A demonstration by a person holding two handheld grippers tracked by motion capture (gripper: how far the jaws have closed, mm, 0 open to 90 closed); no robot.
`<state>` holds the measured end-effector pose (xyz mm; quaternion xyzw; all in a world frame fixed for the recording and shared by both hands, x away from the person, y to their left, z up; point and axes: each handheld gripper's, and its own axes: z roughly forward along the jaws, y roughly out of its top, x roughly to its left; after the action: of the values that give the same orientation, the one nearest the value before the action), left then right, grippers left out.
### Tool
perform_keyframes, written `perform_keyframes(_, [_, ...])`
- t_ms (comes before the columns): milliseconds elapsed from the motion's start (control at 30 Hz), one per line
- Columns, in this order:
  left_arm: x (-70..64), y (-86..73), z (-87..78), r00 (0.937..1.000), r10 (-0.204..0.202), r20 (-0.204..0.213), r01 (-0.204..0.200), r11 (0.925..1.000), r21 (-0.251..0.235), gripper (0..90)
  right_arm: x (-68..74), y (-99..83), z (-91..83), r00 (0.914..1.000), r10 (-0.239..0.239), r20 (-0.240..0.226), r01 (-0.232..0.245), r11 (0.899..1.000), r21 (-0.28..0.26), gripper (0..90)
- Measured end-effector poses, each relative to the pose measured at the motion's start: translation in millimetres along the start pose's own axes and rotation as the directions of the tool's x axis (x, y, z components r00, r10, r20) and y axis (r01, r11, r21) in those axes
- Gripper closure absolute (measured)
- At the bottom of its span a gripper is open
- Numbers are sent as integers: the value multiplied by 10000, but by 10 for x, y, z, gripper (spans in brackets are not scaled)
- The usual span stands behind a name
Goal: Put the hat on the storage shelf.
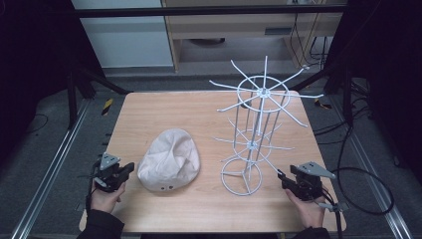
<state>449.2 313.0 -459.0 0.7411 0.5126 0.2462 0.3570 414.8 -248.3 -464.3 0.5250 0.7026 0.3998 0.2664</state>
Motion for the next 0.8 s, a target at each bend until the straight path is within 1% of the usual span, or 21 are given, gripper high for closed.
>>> perform_keyframes(33, [-4,-4,10,10000,-24,48,23,10000,29,893,0,0,0,10000,5,-11,-5,10000,0,481])
perform_keyframes(167, [-27,-12,40,9994,217,273,-222,9996,175,894,-2,-3,7,10000,-73,-8,73,10000,3,482])
perform_keyframes(233, [-52,-12,53,9989,257,381,-266,9994,231,894,-2,-4,6,10000,-49,-17,49,10000,8,482])
perform_keyframes(267, [-66,-12,58,9986,388,370,-397,9989,251,894,-3,-4,5,10000,-40,-6,40,10000,10,482])
perform_keyframes(500, [-119,-47,24,9966,474,670,-497,9982,330,895,-15,-8,4,10000,-30,-3,30,10000,-8,481])
perform_keyframes(600, [-158,-70,-4,9947,628,819,-660,9971,368,895,-18,-11,2,10000,-29,-1,29,10000,6,479])
perform_keyframes(633, [-177,-79,-14,9934,719,889,-755,9965,368,895,-13,-9,-3,10000,58,-39,-58,10000,32,480])
perform_keyframes(667, [-192,-84,-18,9930,733,930,-768,9964,351,895,-20,-11,1,10000,-44,27,44,10000,-5,479])
perform_keyframes(800, [-273,-89,-33,9894,887,1151,-930,9951,328,895,-18,-7,-8,10000,60,-22,-60,10000,-7,479])
